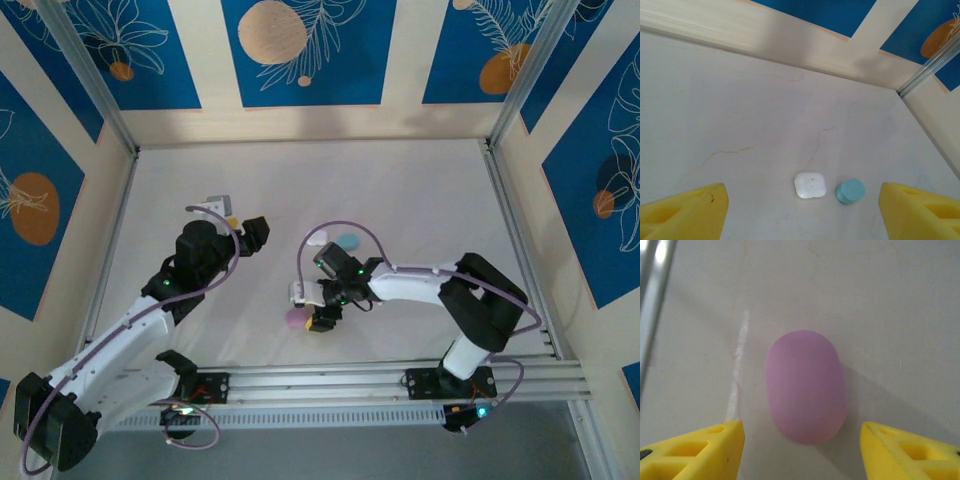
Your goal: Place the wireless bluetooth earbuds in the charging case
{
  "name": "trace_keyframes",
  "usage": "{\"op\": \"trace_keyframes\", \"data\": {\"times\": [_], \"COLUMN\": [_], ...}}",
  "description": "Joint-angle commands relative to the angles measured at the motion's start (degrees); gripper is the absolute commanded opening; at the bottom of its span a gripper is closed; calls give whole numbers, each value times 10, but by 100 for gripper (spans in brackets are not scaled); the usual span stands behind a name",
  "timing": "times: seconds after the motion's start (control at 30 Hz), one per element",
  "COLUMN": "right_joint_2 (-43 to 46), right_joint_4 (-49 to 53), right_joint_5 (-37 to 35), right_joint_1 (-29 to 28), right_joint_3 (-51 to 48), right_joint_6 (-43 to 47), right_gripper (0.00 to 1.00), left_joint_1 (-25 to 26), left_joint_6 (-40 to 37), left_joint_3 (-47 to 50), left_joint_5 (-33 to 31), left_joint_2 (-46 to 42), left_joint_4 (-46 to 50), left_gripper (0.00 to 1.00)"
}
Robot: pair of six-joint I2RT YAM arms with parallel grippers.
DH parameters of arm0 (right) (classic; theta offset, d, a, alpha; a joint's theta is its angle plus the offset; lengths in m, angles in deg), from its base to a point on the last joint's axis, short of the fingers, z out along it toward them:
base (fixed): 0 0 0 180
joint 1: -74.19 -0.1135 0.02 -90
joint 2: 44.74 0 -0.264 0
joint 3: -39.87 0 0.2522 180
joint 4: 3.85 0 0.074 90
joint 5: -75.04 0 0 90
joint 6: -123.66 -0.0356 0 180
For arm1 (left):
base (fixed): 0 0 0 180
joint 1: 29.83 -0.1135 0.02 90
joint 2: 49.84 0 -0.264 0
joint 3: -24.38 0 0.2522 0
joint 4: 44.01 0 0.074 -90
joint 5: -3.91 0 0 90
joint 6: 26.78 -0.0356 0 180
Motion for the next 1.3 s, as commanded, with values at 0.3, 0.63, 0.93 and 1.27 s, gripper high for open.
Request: {"op": "trace_keyframes", "data": {"times": [0.3, 0.63, 0.93, 1.27], "right_joint_2": [-53, -57, 18, 228], "right_joint_4": [2, -17, -40, -72], "right_joint_5": [-21, -24, -3, 88], "right_joint_1": [-18, -23, -7, 157], "right_joint_3": [35, 25, 0, -51], "right_joint_6": [35, 33, -25, -161], "right_gripper": [63, 47, 36, 35], "left_joint_1": [-6, -6, -6, 1], "left_joint_6": [5, 10, 11, 15], "left_joint_3": [18, 19, 16, -40], "left_joint_5": [4, 12, 29, 189], "left_joint_2": [-22, -22, -14, 71], "left_joint_4": [-14, -20, -30, -83], "left_gripper": [78, 78, 77, 73]}}
